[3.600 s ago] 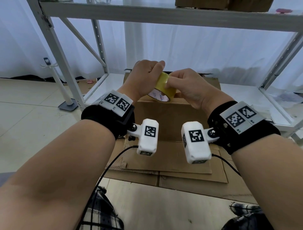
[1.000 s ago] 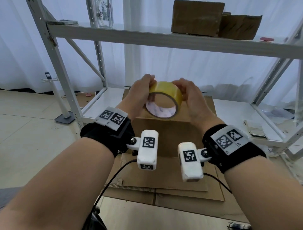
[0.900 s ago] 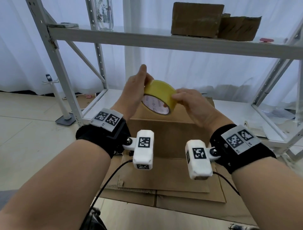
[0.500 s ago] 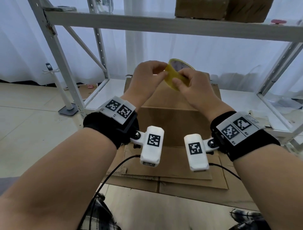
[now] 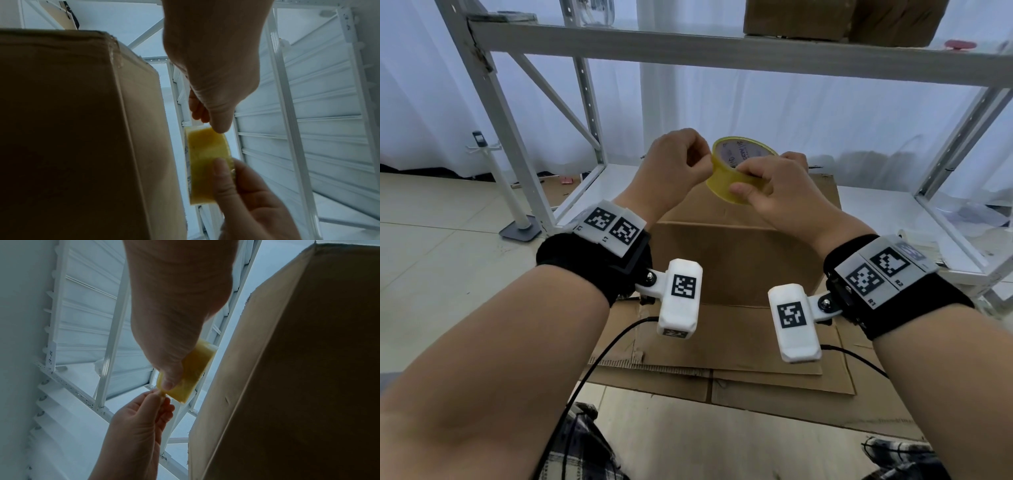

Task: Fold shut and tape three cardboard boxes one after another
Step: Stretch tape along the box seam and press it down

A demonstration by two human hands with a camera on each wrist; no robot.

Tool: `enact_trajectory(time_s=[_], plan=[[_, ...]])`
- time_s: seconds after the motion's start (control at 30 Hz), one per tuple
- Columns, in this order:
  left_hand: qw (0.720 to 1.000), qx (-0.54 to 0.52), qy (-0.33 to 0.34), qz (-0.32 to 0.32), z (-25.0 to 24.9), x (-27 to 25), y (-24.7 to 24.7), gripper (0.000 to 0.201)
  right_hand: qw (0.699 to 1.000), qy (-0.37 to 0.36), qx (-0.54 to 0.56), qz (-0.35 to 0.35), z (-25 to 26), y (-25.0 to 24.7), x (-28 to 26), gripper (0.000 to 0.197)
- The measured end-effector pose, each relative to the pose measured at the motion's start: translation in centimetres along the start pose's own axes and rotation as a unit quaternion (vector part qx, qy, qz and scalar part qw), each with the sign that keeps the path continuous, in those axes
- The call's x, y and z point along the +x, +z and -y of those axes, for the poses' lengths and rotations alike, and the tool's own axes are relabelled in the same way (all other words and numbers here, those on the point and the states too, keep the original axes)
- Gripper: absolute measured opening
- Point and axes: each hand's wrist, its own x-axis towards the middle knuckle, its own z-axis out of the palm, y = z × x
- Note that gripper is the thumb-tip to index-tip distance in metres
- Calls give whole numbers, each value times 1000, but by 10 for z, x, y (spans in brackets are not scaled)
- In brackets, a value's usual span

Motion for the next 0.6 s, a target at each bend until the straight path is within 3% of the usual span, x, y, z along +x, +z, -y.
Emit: enact_trajectory(time_s=[0.13,0.37,0.6], plan=[[999,31,8,-4,4,-2,5,5,1000,-11,-1,7,4,-2,0,12],[998,59,20,-25,3,-3,6,9,999,35,-18,-10,4,4,4,11],[999,-17,5,-47,1,-4,10,4,997,62,9,-39,-4,-4,6,15]])
